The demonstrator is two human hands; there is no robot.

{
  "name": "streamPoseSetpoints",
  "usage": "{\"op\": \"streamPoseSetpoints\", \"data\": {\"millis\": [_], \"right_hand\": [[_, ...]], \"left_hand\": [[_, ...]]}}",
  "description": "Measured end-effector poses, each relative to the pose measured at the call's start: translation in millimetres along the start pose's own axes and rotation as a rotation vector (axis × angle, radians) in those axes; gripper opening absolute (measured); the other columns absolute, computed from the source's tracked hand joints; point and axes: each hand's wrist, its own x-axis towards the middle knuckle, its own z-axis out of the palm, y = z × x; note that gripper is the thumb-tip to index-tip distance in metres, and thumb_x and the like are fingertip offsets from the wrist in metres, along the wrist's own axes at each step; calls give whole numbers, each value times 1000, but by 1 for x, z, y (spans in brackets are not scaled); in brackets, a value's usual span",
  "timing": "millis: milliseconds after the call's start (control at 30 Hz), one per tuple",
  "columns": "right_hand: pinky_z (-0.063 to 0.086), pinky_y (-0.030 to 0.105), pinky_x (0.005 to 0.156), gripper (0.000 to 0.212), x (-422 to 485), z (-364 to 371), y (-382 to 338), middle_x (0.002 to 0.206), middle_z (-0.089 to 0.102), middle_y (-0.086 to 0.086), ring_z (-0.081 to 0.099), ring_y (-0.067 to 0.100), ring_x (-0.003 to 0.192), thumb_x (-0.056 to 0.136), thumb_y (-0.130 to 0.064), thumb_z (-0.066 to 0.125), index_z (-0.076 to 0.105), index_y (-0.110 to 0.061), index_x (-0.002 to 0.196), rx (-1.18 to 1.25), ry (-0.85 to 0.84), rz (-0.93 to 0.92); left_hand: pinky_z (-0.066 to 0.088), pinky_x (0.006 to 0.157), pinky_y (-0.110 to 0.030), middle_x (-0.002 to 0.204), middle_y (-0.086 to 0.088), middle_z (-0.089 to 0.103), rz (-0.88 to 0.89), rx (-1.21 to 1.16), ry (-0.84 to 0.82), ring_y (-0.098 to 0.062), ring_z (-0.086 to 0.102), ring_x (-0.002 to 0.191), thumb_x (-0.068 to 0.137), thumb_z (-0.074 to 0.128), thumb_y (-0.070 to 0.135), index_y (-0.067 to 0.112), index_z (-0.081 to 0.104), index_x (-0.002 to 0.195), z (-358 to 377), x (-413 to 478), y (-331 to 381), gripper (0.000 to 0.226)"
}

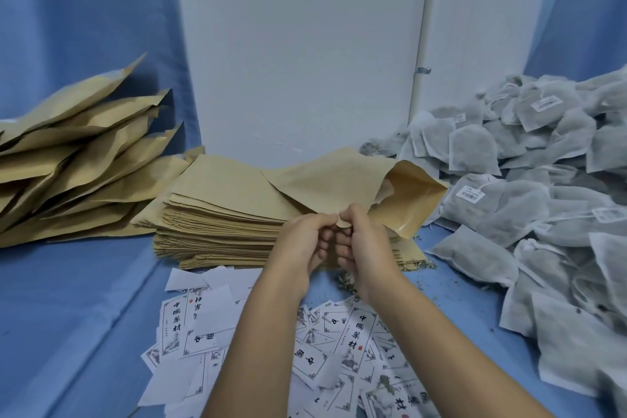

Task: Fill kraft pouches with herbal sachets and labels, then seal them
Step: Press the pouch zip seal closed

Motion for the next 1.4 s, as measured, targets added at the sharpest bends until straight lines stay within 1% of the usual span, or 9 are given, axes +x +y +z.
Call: {"op": "streamPoseSetpoints", "data": {"millis": [133,267,333,467,533,700,767,933,1400], "right_hand": [[24,18,36,19,2,-4,1,42,44,-3,30,8,33,86,-14,45,44,-12,67,-50,19,-14],[15,17,33,32,3,-7,-3,37,29,-6,18,8,31,89,-18,44,33,-17,59,154,43,82],[15,17,33,32,5,-8,-2,39,23,-6,17,8,31,88,-14,43,30,-18,59,186,94,54],[19,18,33,35,5,-8,0,38,32,-3,22,10,31,87,-15,44,34,-16,53,89,68,23],[18,18,33,39,6,-9,0,36,35,-1,23,11,31,88,-21,44,34,-16,50,100,40,59],[18,17,34,32,9,-10,2,42,29,0,20,10,32,89,-17,40,35,-17,57,98,51,33],[16,18,33,34,10,-10,2,41,25,-5,18,9,32,91,-19,42,31,-19,59,107,51,50],[13,17,34,29,12,-12,4,43,19,-7,14,8,33,89,-13,39,29,-20,63,196,87,33],[12,16,32,26,18,-19,4,40,21,-9,15,7,31,88,-15,40,28,-20,65,219,173,60]], "left_hand": [[32,38,-12,40,7,47,-17,4,-8,-2,39,36,87,59,7,10,58,63,0,-1,-2,24],[33,40,-13,41,6,46,3,-28,-1,-3,39,36,86,60,7,10,56,60,0,0,0,26],[33,41,-14,42,6,45,-9,-24,-7,-4,38,37,85,60,8,11,56,60,1,-1,-1,26],[32,39,-17,44,5,42,-41,-8,-53,-7,35,38,86,59,19,13,56,59,6,-6,-5,28],[32,38,-15,43,5,41,-38,-36,-65,-6,34,37,87,58,15,10,59,59,8,-5,-5,29],[33,36,-15,42,3,40,-92,-124,-55,-6,35,34,86,56,9,10,53,63,8,-3,-4,23],[31,36,-14,41,3,39,-96,-136,-36,-6,34,33,86,56,9,10,52,65,4,-1,-2,21],[26,34,-15,37,4,35,-128,-135,-45,-6,29,30,86,53,8,12,47,63,2,0,-2,25],[23,35,-15,38,4,31,-153,-136,-63,-7,24,31,86,51,7,14,41,60,-6,0,0,29]]}}
